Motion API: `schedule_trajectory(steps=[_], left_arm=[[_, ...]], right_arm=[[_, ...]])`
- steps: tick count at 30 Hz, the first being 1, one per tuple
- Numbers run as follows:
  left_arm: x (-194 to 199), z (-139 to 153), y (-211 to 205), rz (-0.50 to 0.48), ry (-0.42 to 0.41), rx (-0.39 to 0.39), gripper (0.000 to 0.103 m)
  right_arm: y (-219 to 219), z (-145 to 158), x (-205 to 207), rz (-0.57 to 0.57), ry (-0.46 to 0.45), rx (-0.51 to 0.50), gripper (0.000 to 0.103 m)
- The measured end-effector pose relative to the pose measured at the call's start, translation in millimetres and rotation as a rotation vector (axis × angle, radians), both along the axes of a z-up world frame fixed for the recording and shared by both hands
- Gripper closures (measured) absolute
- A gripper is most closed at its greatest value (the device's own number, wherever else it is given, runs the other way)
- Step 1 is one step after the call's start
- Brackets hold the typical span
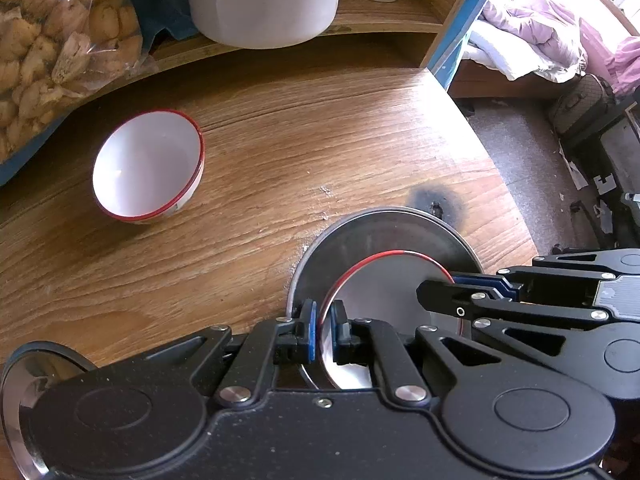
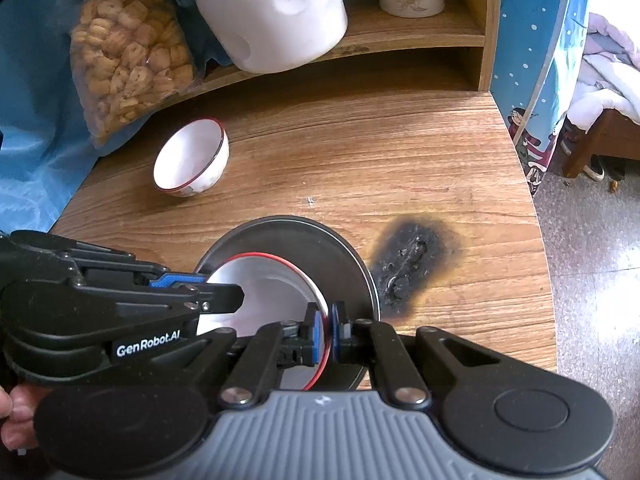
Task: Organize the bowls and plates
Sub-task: 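Lower the white bowl into the steel bowl and open both grippers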
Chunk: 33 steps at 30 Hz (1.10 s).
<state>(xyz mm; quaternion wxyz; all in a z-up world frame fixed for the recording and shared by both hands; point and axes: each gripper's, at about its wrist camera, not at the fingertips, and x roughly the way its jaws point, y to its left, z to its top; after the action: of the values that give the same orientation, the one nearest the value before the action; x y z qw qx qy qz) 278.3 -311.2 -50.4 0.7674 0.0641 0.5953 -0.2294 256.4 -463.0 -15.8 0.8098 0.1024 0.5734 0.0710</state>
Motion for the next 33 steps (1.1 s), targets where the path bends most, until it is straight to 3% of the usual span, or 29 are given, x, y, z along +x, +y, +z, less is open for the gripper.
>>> schedule_trajectory(steps=[19, 23, 31, 33], left_arm=[[2, 8, 2, 0.000, -0.018, -0.002, 0.096], [0, 17, 9, 0.009, -0.029, -0.032, 0.095], [1, 33, 28, 0.065, -0.094, -0.068, 0.086], [4, 37, 37, 0.096, -0.102, -0.075, 0.076]], right_arm=[[-2, 3, -1, -0.051, -0.036, -0.019, 0.097], [-1, 11, -2, -0.058, -0.060, -0.026, 0.097], [-1, 26, 2, -0.084, -0.110, -0.014, 0.091], [2, 29, 3, -0.081, -0.126, -0.010, 0.090]])
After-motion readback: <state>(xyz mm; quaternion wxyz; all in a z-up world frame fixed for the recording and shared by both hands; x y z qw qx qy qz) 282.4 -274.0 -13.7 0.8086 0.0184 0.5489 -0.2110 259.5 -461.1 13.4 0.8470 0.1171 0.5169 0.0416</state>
